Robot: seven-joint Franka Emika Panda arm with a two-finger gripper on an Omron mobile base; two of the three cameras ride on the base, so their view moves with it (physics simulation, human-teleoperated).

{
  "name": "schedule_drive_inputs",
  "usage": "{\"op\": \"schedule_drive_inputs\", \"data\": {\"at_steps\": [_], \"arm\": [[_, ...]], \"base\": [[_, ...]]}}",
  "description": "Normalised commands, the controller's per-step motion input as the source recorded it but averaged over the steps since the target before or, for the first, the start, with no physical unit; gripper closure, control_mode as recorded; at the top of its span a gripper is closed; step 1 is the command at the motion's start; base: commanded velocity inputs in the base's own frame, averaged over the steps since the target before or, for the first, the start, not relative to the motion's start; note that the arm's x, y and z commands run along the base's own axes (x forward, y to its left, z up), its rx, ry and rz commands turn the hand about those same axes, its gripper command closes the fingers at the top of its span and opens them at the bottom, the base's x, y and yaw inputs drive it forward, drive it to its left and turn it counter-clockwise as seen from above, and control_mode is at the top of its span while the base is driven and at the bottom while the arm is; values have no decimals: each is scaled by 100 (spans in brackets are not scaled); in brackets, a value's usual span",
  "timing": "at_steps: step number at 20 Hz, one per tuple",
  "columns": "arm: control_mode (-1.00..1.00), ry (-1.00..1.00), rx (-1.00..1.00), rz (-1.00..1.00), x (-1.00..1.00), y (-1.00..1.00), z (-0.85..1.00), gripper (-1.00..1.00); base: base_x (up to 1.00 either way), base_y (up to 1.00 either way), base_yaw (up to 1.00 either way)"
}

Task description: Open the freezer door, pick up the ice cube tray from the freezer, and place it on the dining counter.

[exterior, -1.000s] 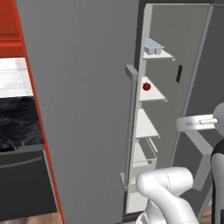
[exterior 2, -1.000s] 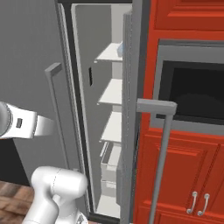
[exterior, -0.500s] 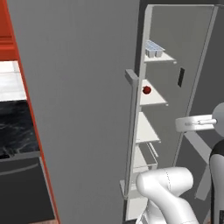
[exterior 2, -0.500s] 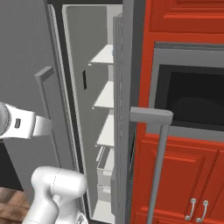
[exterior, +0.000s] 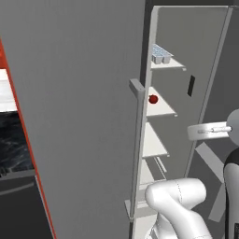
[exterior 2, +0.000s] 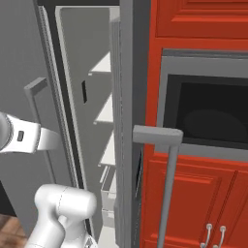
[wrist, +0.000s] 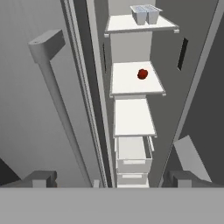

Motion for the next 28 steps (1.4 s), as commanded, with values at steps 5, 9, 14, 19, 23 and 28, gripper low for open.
{"op": "schedule_drive_inputs", "data": {"at_steps": [5, 9, 14, 19, 23, 28], "arm": [[100, 0, 0, 0, 0, 0, 0, -100], [100, 0, 0, 0, 0, 0, 0, -100], [100, 0, 0, 0, 0, 0, 0, -100], [100, 0, 0, 0, 0, 0, 0, -100], [100, 0, 0, 0, 0, 0, 0, -100], [100, 0, 0, 0, 0, 0, 0, -100]], "base": [[25, -29, -17], [35, -32, -22], [44, -35, -21], [65, -35, -6], [62, -24, 0], [64, -4, 0]]}}
